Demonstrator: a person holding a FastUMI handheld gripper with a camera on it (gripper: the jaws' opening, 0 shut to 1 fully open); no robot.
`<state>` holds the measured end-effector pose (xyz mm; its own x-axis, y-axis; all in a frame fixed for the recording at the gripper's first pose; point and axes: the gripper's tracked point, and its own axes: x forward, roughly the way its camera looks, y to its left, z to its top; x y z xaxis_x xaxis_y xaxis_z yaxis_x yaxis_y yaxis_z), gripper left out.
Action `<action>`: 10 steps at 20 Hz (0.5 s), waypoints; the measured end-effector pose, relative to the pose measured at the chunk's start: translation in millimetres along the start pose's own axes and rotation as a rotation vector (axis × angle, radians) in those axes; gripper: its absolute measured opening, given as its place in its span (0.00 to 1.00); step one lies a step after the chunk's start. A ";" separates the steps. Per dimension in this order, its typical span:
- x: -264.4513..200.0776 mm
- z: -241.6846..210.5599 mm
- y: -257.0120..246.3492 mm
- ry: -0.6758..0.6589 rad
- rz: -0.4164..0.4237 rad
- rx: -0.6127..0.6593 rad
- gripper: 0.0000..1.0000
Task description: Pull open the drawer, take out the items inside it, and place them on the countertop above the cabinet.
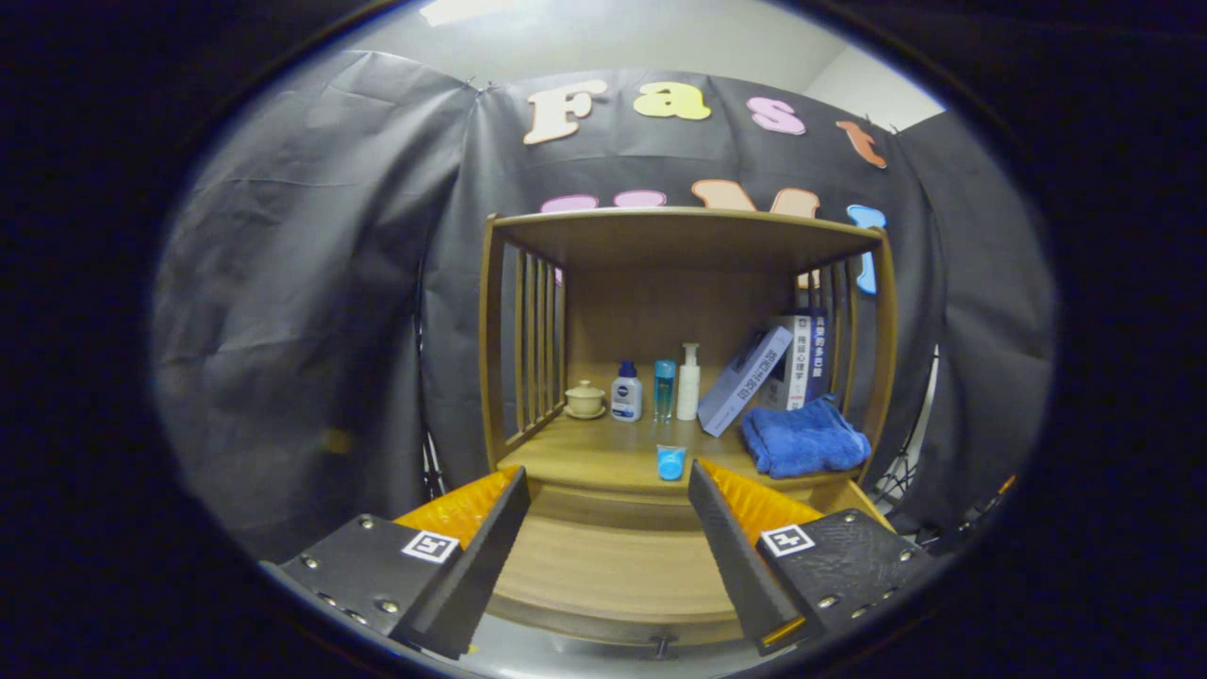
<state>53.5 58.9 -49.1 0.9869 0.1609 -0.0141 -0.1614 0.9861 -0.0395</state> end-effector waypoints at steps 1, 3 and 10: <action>-5.2 -2.0 -2.5 -0.018 -0.011 -0.003 1.00; -17.4 -8.9 -4.0 -0.046 -0.025 0.003 1.00; -31.6 -45.3 -7.9 -0.020 -0.044 0.025 1.00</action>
<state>23.2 44.2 -93.5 0.9930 0.1179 0.0070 -0.1178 0.9929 -0.0142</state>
